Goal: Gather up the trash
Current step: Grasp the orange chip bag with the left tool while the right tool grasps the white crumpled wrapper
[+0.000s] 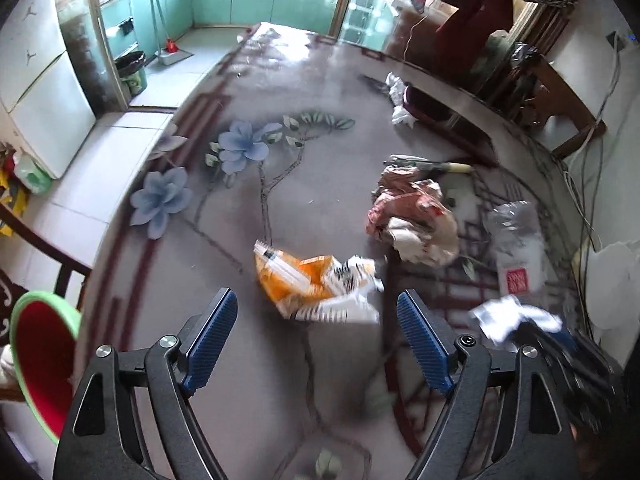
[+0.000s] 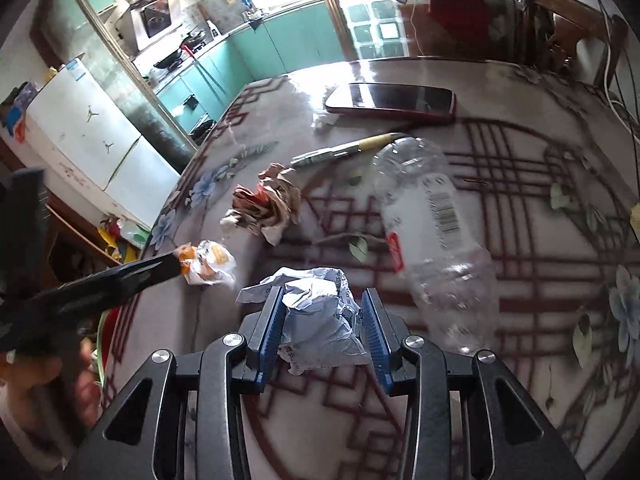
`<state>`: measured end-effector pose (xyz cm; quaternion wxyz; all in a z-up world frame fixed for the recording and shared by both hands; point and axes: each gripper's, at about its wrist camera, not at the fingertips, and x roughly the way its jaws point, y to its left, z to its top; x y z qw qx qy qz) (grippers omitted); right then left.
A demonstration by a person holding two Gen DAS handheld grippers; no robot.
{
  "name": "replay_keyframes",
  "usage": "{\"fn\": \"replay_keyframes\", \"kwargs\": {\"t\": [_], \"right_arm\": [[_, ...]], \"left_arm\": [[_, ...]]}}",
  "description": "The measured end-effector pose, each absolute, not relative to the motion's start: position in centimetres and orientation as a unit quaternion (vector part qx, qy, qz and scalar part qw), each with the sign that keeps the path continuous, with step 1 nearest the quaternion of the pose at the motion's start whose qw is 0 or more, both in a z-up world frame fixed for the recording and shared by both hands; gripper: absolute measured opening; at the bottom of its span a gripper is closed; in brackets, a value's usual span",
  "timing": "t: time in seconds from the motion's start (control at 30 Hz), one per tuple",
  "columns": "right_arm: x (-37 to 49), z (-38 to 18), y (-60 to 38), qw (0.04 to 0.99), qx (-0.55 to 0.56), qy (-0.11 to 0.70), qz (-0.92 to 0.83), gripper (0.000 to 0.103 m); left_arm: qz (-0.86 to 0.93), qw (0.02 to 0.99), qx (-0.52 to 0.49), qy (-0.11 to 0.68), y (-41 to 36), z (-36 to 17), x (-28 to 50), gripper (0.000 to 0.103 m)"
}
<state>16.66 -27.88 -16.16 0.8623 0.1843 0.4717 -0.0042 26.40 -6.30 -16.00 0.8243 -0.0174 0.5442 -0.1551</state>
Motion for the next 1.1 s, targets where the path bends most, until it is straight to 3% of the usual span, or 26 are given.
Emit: {"fn": "replay_keyframes", "kwargs": {"t": [0.07, 0.13, 0.17, 0.2, 0.23, 0.4, 0.73, 1.1], "right_arm": [[16.6, -15.8, -27.9, 0.863, 0.184, 0.471, -0.006, 0.037], [16.5, -15.6, -27.8, 0.864, 0.178, 0.47, -0.01, 0.038], [16.6, -15.3, -27.5, 0.865, 0.169, 0.472, -0.013, 0.038], [16.6, -15.3, -27.4, 0.866, 0.164, 0.473, -0.013, 0.038], [16.6, -15.1, -27.1, 0.866, 0.156, 0.475, -0.013, 0.038], [16.3, -14.2, -26.5, 0.866, 0.155, 0.475, -0.012, 0.038], [13.8, -11.6, -24.8, 0.875, 0.156, 0.459, -0.012, 0.039], [10.0, -11.3, -21.1, 0.871, 0.148, 0.469, 0.004, 0.039]], "left_arm": [[-0.153, 0.827, -0.013, 0.541, -6.7, -16.5, 26.7, 0.074], [-0.154, 0.822, 0.012, 0.548, -7.3, -17.4, 27.1, 0.042], [-0.155, 0.819, 0.014, 0.552, -7.2, -17.6, 27.2, 0.034], [-0.158, 0.815, 0.015, 0.558, -7.1, -18.0, 27.2, 0.018], [-0.16, 0.812, 0.013, 0.561, -6.9, -18.1, 27.0, 0.016], [-0.171, 0.82, 0.016, 0.546, -5.9, -16.7, 25.3, 0.01], [-0.173, 0.84, 0.028, 0.514, -2.9, -13.0, 20.5, 0.01], [-0.172, 0.834, 0.034, 0.523, 0.4, -12.8, 14.5, 0.01]]}}
